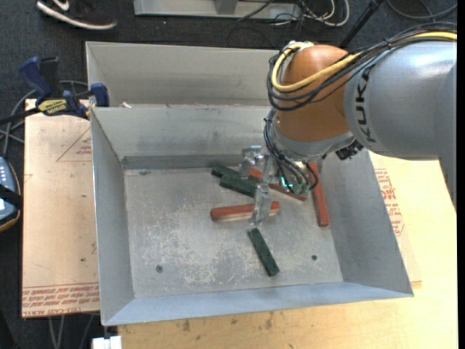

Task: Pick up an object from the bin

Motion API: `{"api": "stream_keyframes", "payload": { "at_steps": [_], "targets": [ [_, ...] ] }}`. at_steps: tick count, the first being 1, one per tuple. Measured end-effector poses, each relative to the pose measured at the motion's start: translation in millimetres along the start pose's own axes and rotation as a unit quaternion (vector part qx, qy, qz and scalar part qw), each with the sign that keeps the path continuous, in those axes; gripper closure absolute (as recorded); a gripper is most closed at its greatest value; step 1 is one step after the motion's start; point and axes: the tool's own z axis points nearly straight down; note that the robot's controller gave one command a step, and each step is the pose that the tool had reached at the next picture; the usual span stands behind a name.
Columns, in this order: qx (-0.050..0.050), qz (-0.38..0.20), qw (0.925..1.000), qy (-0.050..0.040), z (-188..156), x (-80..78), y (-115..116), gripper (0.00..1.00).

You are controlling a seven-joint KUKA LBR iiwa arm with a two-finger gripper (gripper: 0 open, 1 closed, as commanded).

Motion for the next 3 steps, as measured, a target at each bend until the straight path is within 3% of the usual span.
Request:
{"api": "stream_keyframes", "payload": {
  "at_steps": [1, 2, 3],
  "targets": [
    [-0.001, 0.085, 0.9964, -0.0065, 98, -24.8, -19, 0.00],
    [-0.001, 0.164, 0.9865, -0.0060, 96, -37.8, -9, 0.00],
    [-0.001, 0.163, 0.9866, -0.0049, 95, -38.7, -9, 0.00]
  ]
}}
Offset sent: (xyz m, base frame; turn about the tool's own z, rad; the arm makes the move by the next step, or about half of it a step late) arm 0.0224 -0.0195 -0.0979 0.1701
